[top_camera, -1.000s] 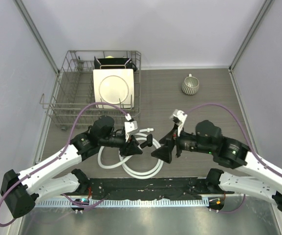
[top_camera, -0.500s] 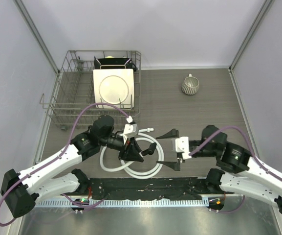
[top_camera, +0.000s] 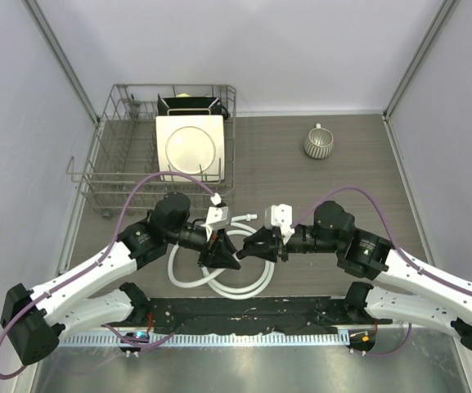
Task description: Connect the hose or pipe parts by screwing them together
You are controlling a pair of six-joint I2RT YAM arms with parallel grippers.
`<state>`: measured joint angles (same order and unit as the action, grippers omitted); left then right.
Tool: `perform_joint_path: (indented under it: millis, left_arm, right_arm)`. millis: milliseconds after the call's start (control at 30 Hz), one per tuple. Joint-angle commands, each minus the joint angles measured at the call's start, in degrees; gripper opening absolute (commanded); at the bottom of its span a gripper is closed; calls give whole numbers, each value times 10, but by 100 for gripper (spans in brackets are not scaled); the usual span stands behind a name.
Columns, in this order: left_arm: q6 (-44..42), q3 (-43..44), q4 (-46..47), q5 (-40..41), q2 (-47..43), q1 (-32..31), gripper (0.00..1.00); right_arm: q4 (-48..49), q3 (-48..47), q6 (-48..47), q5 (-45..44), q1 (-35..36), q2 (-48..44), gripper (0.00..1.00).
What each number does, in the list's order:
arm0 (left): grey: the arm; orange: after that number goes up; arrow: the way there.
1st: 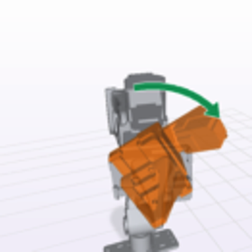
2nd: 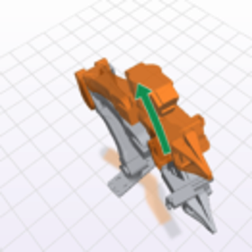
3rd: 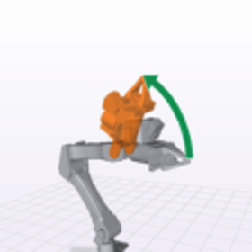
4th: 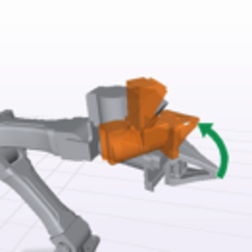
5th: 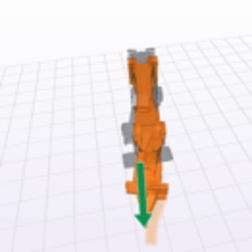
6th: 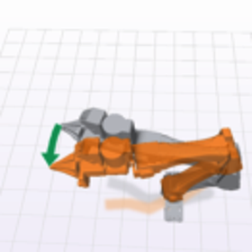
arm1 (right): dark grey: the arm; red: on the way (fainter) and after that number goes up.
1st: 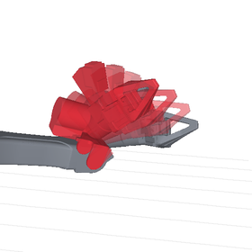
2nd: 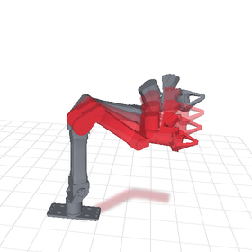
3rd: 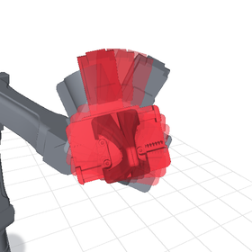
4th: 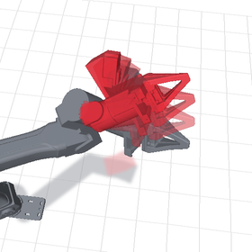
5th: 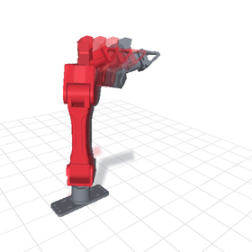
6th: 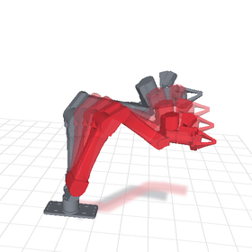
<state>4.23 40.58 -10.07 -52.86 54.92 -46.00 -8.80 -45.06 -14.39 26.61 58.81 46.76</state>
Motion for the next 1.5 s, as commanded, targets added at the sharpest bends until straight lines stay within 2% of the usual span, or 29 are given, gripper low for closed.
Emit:
perform_joint_path:
  millis: [0,133,233,267,367,400,433,467,533,567,633,700,767,800,867,900,1000,1033,1133,1200,1467]
  left_arm:
    - [-22,16,29,38,-21,4,0]
    - [-40,16,18,98,-31,4,0]
    - [-69,23,7,142,-25,3,0]
    - [-70,24,7,151,-25,3,0]
    - [-77,25,7,179,-25,3,0]
    - [-79,24,8,193,-28,3,0]
    - [-79,21,10,195,-28,3,0]
    - [-80,21,10,193,-27,3,0]
    - [-79,20,9,172,-24,3,0]
    - [-77,20,10,162,-21,3,0]
    - [-61,19,16,129,-20,3,0]
    - [-50,12,30,108,-21,4,0]
    - [-45,11,36,62,-20,3,0]
    - [-46,13,36,47,-19,4,0]
    - [-18,15,43,5,-15,4,0]
    - [-12,16,46,-5,-14,4,0]
    - [7,17,59,-43,-12,4,0]
    - [12,17,63,-50,-10,4,0]
    - [21,23,64,-74,-4,5,0]
    - [19,29,56,-86,-1,4,0]
    - [20,31,57,-100,15,5,0]
  right_arm:
    - [119,21,177,-36,0,-9,15]
    - [94,10,325,-90,0,-1,1]
    - [37,-14,407,-117,-1,24,1]
    - [22,-18,478,-130,0,31,1]
    - [-59,-44,569,-182,0,55,11]
    - [-78,-60,586,-192,0,65,16]
    - [-109,-66,603,-205,0,67,24]
    - [-113,-71,626,-202,0,67,40]
    - [-91,-72,633,-177,0,55,53]
    - [-82,-74,620,-174,0,47,66]
    - [-75,-81,565,-179,1,15,79]
    - [-82,-86,436,-188,-1,-13,86]
    - [-82,-69,340,-174,0,-61,90]
    - [-78,-58,213,-166,0,-78,90]
    - [-63,-7,107,-156,0,-143,93]
    - [-54,10,-1,-146,0,-162,94]
    - [-64,55,-146,-126,0,-216,96]
    - [-74,59,-222,-118,0,-219,97]
    - [-122,47,-314,-87,-1,-194,98]
    - [-151,14,-329,-51,0,-155,98]
    - [-115,-27,-386,-24,0,-95,97]
